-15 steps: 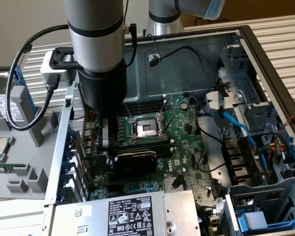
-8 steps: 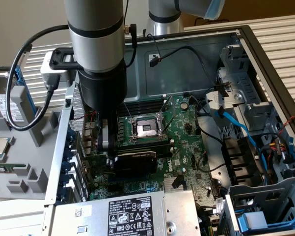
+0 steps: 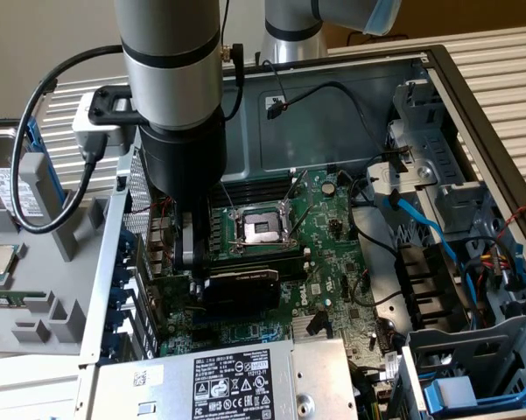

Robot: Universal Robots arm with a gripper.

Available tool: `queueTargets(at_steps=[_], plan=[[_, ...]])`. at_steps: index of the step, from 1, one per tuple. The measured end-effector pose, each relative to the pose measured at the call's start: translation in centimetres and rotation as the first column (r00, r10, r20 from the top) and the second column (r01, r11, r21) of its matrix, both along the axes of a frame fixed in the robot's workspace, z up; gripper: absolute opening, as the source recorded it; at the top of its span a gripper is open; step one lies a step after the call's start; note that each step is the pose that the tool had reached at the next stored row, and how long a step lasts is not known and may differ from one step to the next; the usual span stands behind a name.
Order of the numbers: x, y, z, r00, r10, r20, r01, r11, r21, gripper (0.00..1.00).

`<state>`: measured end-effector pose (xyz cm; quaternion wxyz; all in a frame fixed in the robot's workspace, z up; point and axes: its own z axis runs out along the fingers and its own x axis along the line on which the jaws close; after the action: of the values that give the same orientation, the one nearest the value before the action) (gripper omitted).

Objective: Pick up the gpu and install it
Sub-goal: 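Press down on the gpu until it lock into place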

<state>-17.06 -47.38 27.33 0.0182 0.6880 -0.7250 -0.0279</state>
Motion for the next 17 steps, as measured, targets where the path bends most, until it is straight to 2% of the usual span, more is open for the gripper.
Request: queueTargets(at_steps=[17], plan=[[-0.09, 0.05, -0.07, 1.0, 0.0, 0.0001, 0.0, 1.0, -0.0028, 0.11]])
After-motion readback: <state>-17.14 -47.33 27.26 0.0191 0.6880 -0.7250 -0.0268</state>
